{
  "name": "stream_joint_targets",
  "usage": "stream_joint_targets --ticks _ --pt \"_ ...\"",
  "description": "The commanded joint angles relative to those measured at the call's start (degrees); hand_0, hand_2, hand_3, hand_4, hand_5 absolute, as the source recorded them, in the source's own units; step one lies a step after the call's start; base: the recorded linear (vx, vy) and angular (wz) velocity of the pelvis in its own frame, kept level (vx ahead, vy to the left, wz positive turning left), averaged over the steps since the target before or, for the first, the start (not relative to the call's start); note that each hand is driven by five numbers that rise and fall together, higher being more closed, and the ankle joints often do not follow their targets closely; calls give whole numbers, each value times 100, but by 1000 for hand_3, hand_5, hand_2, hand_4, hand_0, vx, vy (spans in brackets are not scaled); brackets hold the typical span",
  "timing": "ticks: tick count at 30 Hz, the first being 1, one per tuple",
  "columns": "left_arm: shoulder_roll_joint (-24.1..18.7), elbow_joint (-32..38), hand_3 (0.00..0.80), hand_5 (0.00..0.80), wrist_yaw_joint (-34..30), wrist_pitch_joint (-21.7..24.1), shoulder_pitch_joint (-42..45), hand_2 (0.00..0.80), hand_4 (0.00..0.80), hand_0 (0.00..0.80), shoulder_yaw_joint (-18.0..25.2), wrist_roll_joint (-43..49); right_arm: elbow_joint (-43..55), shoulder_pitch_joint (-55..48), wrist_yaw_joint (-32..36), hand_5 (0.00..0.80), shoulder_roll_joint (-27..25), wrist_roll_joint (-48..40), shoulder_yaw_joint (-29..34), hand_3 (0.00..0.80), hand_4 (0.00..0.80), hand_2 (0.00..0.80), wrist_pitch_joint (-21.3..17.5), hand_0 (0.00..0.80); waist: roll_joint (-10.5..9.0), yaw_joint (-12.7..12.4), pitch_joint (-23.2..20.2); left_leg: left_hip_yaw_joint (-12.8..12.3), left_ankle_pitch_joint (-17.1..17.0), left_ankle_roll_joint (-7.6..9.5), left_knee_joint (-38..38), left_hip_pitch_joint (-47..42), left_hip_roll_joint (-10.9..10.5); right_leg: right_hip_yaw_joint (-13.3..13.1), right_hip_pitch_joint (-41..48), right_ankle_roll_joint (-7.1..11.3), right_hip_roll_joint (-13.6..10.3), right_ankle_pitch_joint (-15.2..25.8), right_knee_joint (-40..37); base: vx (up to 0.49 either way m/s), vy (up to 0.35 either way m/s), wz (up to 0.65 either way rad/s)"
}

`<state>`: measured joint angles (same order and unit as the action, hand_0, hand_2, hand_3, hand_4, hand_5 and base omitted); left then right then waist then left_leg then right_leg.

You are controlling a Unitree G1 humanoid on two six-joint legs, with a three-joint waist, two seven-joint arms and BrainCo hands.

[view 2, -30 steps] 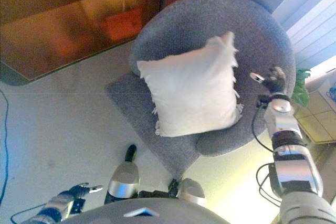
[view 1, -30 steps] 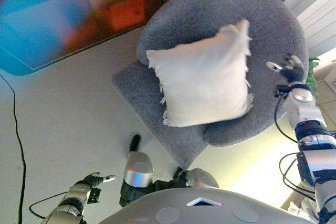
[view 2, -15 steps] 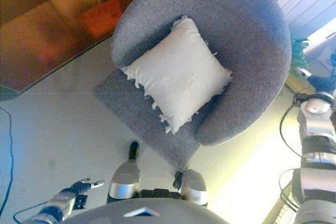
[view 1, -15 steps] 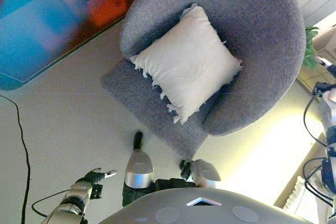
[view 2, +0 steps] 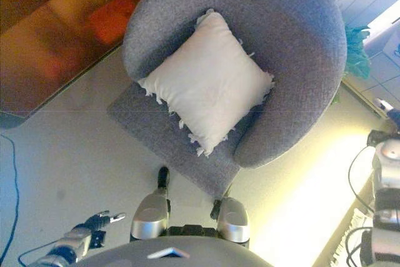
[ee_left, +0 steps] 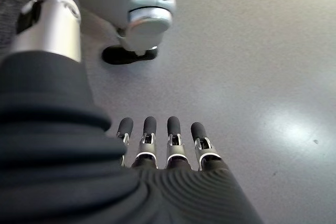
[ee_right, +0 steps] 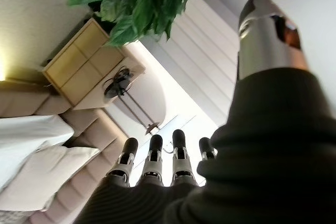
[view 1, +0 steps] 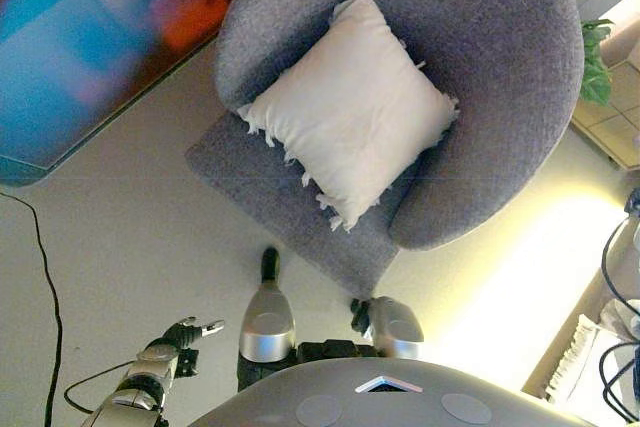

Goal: Pick up the cushion and take it to the sofa

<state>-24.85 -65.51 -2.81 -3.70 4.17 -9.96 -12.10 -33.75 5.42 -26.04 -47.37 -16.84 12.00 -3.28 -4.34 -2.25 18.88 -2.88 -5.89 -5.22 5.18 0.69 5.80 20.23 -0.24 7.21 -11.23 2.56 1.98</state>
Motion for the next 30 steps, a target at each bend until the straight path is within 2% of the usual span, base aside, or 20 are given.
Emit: stream_joint_targets --ticks 1,5,9,10,14,18,20,22,25,30 --pt "64 -196 0 0 -43 91 91 0 0 0 36 -35 363 -392 24 0 173 218 455 0 0 0 -121 0 28 23 -341 -3 1207 99 -18 -774 12 -423 -1297 779 -524 849 135 -39 42 -11" --pt "114 -169 0 0 -8 40 128 0 0 0 147 63 302 -936 438 0 796 239 422 0 0 0 -22 0 32 165 -424 -70 1251 140 -18 -850 -14 -514 -1254 779 -487 867 133 -36 11 -10" --pt "175 -101 0 0 112 -76 187 0 0 0 183 133 41 -1428 981 0 1696 90 -200 0 0 0 26 0 -13 286 -502 -73 1279 230 -31 -918 -87 -627 -1171 779 -426 873 113 -27 3 -17" --pt "202 -115 0 0 164 -105 177 0 0 0 177 182 -111 -1473 1127 0 1905 171 -412 0 0 0 90 0 -24 307 -523 -79 1285 251 -35 -938 -104 -654 -1150 779 -414 871 115 -27 6 -12" --pt "326 -249 0 0 264 -244 49 0 0 0 176 304 -1118 -1580 1818 0 2761 -359 -1166 0 0 0 -172 0 -56 337 -598 -84 1289 354 -43 -1014 -205 -729 -1025 772 -392 852 102 -15 11 -19" --pt "542 -489 0 0 425 -360 -164 0 0 0 51 304 -2071 -1465 2308 0 3409 -761 -1805 0 0 0 90 0 15 325 -654 -128 1294 411 -18 -1110 -254 -763 -807 708 -303 772 19 -61 25 -7" --pt "647 -568 0 0 460 -458 -279 0 0 0 21 227 -2341 -1343 2317 0 3597 -1088 -1948 0 0 0 203 0 41 329 -701 -151 1284 423 -18 -1121 -298 -764 -767 676 -310 743 -1 -76 52 -10" --pt "814 -694 0 0 587 -471 -360 0 0 0 -3 43 -2758 -1164 2451 0 3779 -1022 -2103 0 0 0 204 0 113 320 -763 -164 1300 443 -18 -1188 -351 -755 -646 619 -307 672 -46 -66 84 -12" --pt "954 -680 0 0 592 -635 -466 0 0 0 -3 -191 -2918 -987 2453 0 3785 -826 -2302 0 0 0 386 0 177 334 -828 -291 1308 415 -18 -1288 -358 -766 -525 555 -318 604 -99 -68 79 -7" --pt "1038 -660 0 0 672 -563 -476 0 0 0 4 -384 -2971 -951 2233 0 3746 -934 -2313 0 0 0 495 0 180 362 -939 -417 1320 380 -18 -1399 -351 -788 -287 479 -298 519 -203 -11 3 -4"
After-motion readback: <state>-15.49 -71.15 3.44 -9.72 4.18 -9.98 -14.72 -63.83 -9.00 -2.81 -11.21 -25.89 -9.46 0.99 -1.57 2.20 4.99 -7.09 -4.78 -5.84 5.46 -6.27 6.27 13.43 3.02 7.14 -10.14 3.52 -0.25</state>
